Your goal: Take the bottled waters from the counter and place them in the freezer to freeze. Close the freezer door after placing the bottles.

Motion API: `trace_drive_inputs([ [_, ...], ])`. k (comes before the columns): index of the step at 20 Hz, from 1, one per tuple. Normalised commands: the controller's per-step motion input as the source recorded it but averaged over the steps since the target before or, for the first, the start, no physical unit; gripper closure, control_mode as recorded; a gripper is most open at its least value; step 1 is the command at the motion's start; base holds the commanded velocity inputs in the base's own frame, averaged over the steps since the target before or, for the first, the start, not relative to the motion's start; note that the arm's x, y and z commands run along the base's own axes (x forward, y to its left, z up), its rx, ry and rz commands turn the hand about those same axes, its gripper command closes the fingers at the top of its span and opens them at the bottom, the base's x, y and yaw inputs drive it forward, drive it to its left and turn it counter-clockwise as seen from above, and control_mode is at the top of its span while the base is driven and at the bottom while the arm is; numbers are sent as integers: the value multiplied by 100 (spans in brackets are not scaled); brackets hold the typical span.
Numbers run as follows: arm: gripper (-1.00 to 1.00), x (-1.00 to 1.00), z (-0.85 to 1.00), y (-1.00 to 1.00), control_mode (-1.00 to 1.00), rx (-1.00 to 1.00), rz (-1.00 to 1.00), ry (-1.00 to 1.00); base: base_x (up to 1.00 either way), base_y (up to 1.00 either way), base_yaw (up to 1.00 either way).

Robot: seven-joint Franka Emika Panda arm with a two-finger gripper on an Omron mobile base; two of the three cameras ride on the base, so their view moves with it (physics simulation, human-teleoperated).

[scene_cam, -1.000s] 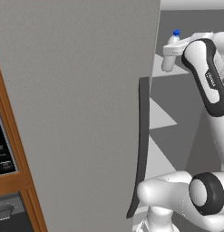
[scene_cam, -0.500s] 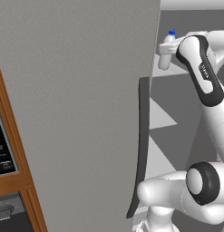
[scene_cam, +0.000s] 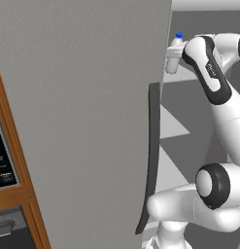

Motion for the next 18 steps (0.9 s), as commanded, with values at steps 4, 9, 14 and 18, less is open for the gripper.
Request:
trace_drive_inputs([
  [4,100,26,-10,0,-100,0,0,0,0,0,0],
  [9,100,28,-12,0,-100,0,0,0,0,0,0],
  [14,100,31,-8,0,-100,0,0,0,0,0,0],
  [18,100,33,-7,0,-100,0,1,0,0,0,0],
])
